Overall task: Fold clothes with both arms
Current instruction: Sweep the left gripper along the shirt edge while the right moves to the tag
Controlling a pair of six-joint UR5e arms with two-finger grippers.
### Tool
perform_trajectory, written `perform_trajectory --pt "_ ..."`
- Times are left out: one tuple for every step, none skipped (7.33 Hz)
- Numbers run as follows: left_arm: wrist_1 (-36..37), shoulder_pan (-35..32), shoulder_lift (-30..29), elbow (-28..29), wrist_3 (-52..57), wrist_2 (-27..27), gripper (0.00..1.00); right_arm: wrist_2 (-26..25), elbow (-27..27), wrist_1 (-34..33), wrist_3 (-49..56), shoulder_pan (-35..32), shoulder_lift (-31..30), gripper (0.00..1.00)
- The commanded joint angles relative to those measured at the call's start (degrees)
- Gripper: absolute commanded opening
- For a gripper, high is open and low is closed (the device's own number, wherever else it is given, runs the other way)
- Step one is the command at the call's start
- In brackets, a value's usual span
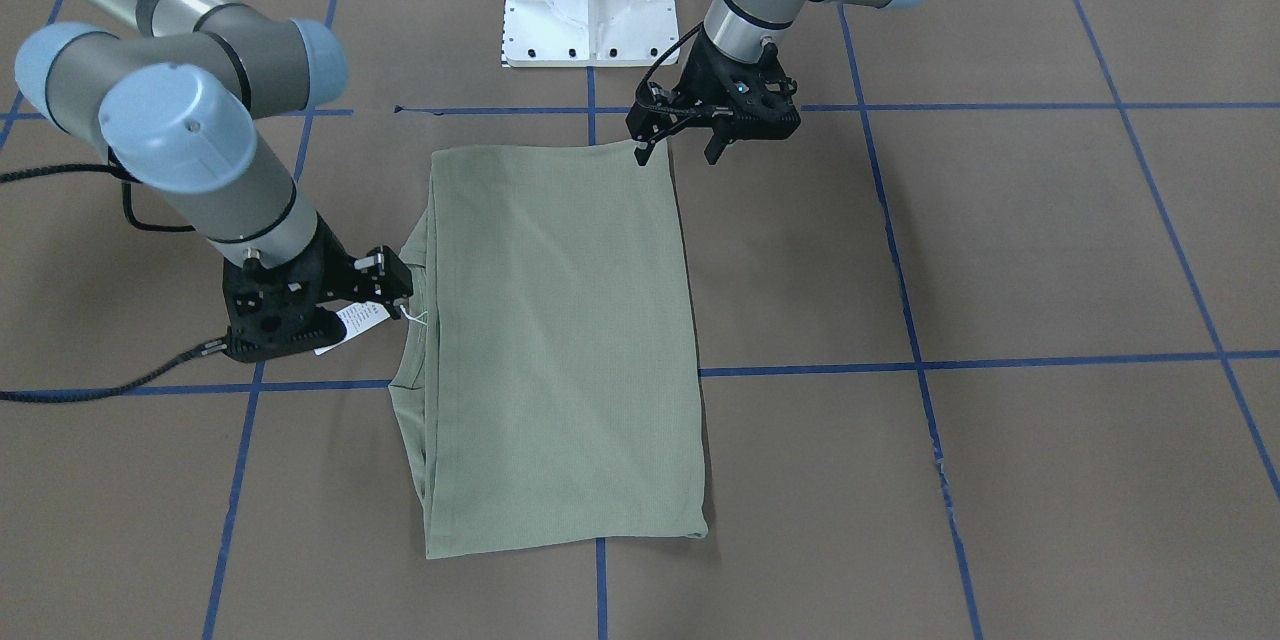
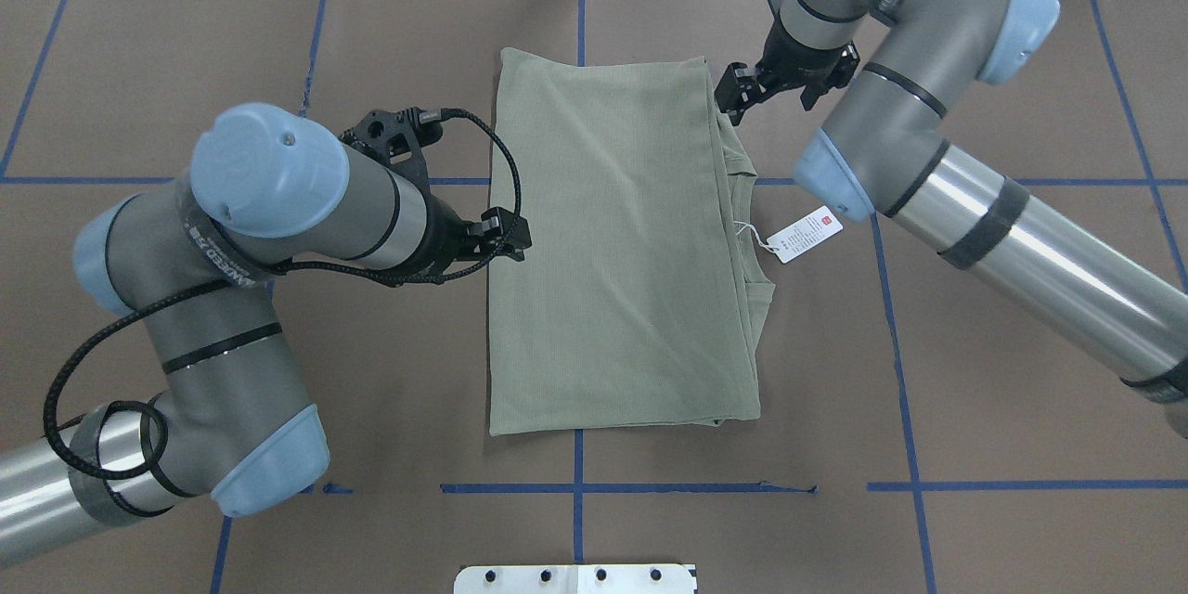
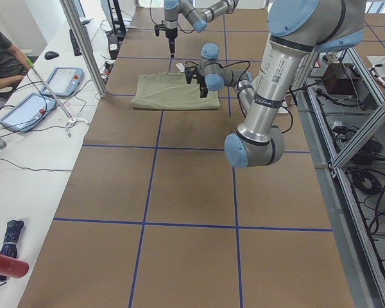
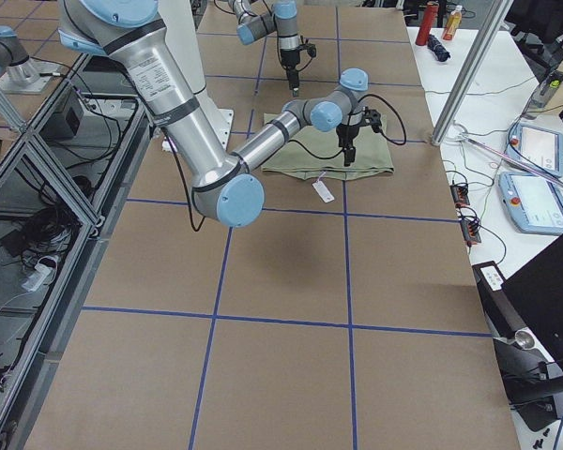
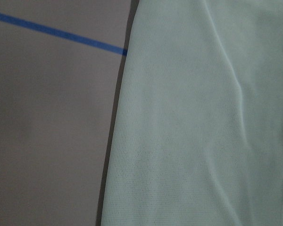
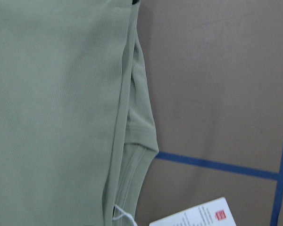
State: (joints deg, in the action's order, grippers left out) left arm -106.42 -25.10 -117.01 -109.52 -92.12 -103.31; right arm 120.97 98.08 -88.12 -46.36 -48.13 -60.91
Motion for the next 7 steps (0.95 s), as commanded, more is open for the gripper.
perform_trajectory --pt "-1.2 7.1 1.4 -0.3 -7.0 4.9 0.99 0.5 10.8 0.0 -9.5 3.4 -7.6 1.00" --pt "1.3 9.3 1.2 0.0 -9.8 6.3 0.98 0.5 12.0 0.1 -10.2 4.0 -8.6 1.00" --pt "4.0 11.4 0.7 0.6 -10.7 6.4 0.97 0.3 12.0 0.1 -10.3 4.4 -8.6 1.00" --pt "4.6 11.4 0.6 0.9 -10.9 6.6 0.96 0.3 12.0 0.1 -10.3 4.6 -8.7 1.00" --pt "4.6 11.5 0.5 1.5 -10.9 7.8 0.92 0.2 12.0 0.1 -10.5 4.6 -8.7 1.00" --pt "4.6 11.3 -0.4 3.1 -10.8 8.6 0.90 0.1 12.0 0.1 -11.5 5.1 -8.6 1.00" --pt "4.6 11.3 -0.8 4.6 -10.8 9.0 0.89 0.1 11.9 0.1 -11.6 5.4 -8.6 1.00"
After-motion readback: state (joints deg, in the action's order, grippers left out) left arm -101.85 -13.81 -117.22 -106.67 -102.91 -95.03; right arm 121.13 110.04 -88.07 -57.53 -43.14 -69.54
